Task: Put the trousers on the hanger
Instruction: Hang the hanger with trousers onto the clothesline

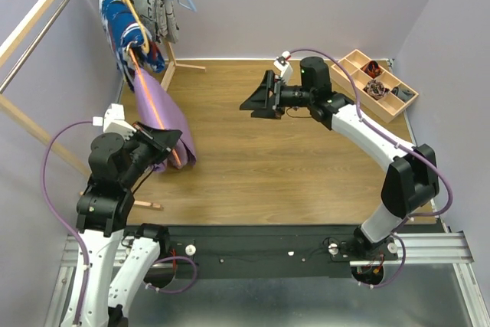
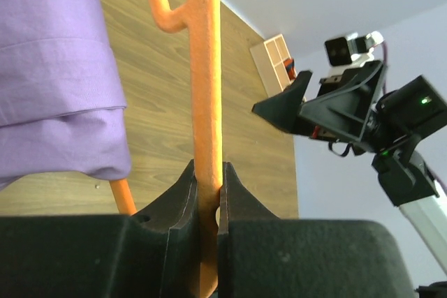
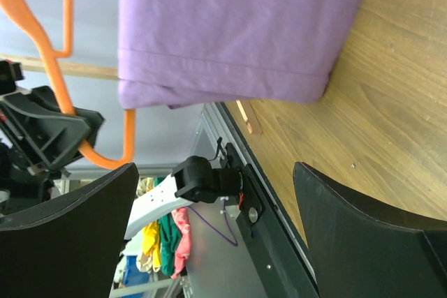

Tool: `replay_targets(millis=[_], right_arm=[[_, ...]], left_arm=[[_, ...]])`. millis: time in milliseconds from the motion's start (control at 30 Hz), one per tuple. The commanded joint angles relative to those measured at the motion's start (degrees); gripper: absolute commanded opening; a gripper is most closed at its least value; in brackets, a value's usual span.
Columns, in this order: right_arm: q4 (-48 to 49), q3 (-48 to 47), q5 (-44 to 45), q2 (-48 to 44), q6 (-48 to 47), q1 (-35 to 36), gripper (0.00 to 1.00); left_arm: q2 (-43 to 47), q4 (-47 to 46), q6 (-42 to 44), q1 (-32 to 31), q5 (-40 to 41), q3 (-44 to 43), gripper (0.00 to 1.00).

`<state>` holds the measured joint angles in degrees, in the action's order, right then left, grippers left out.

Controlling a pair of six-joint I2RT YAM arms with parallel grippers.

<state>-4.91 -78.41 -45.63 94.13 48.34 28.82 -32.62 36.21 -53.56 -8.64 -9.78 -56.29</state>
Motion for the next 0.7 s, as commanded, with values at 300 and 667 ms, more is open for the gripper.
replay_targets(millis=[300, 667], right_arm=[[-1.2, -4.6, -1.3, 6.0, -1.1, 0.2, 1.00], [-1.2, -3.9, -1.9, 7.4, -1.9, 0.2, 1.00]], left_arm=[[6.1, 2.5, -2.4, 0.4, -0.1, -1.1, 0.00], [3.3, 8.2, 3.3, 0.5, -11.9, -2.4, 0.00]])
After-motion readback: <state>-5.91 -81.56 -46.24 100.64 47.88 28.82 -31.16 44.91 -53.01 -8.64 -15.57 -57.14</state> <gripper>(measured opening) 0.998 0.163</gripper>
